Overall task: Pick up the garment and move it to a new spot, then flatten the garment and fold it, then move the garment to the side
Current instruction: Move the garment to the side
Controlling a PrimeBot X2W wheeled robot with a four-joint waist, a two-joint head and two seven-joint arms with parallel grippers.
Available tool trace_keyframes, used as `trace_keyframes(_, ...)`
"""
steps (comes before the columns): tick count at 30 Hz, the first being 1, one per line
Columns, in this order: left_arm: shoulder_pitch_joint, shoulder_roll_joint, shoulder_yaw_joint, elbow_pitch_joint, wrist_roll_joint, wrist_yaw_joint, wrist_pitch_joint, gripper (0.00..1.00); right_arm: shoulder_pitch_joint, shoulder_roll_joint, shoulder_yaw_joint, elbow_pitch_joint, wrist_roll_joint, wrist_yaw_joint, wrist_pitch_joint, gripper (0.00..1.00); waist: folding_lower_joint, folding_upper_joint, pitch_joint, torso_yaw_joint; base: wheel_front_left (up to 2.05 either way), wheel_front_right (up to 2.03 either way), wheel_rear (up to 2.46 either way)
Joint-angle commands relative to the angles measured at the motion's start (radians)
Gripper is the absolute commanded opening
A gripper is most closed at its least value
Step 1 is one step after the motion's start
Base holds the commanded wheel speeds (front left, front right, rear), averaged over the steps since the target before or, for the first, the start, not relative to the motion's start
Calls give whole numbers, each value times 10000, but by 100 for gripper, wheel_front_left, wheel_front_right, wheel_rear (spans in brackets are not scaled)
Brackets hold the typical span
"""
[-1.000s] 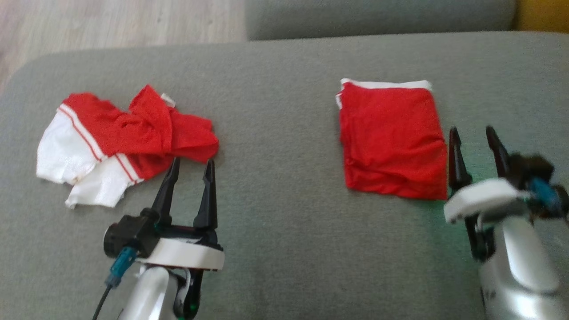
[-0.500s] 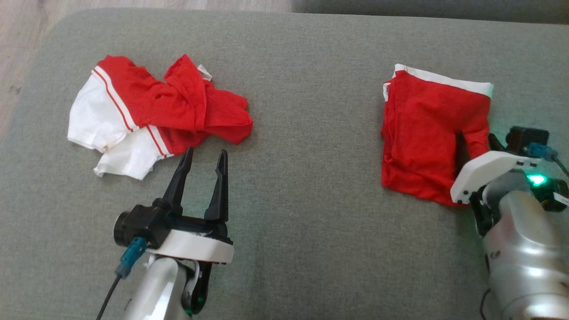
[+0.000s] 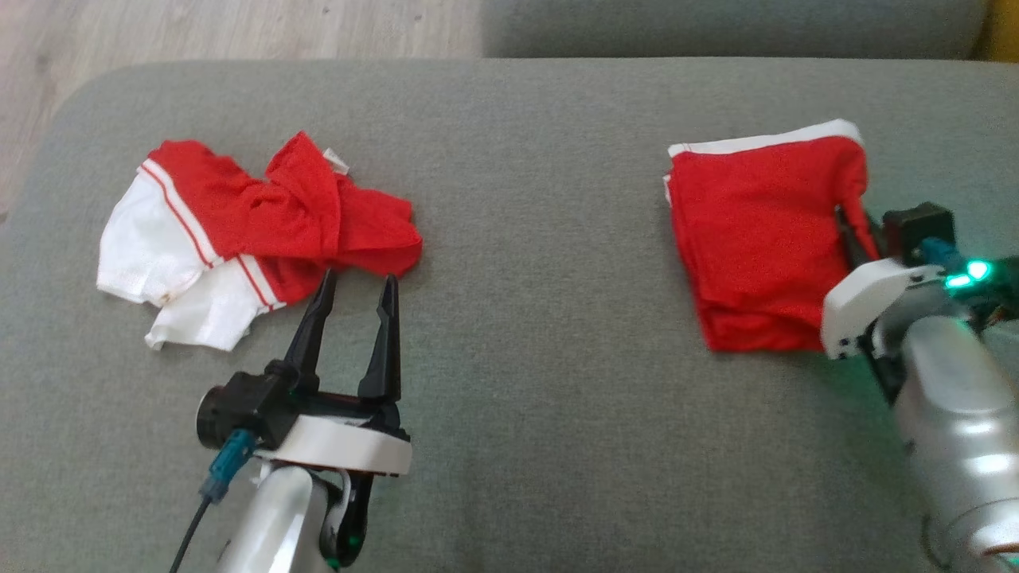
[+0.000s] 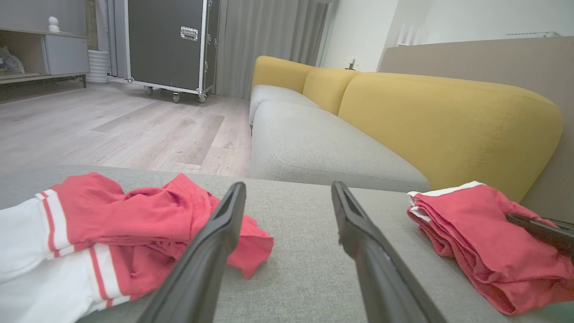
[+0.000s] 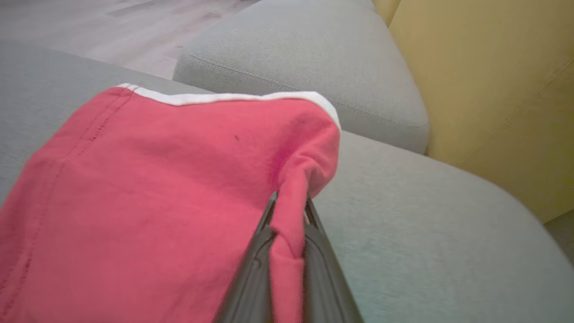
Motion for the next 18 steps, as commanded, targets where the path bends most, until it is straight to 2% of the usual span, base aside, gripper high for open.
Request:
trace_keyframes(1, -134, 74, 321, -301, -6, 46, -80, 100, -442, -393, 556, -139, -24, 33, -154, 0, 1, 0, -121, -136, 0, 0, 0)
trace_keyframes(3, -121, 74, 302, -320, -25, 61, -80, 100, -498, -904, 976, 59, 76, 33, -150, 0, 1, 0, -138, -166, 0, 0, 0)
trace_keyframes(4, -121, 74, 302, -320, -25, 61, -80, 100, -498, -904, 976, 59, 76, 33, -150, 0, 1, 0, -138, -166, 0, 0, 0)
trace_keyframes(12, -257, 74, 307, -426, -17, 29, -80, 100, -789, -3212, 1918, 932, 626, 33, -16, 0, 1, 0, 214, 53, 0, 0, 0)
trace_keyframes(18, -431, 74, 380, -442, 22, -19, -80, 100, -1057, -4293, 2097, 1257, 688, 33, 171, 0, 1, 0, 640, 255, 0, 0, 0)
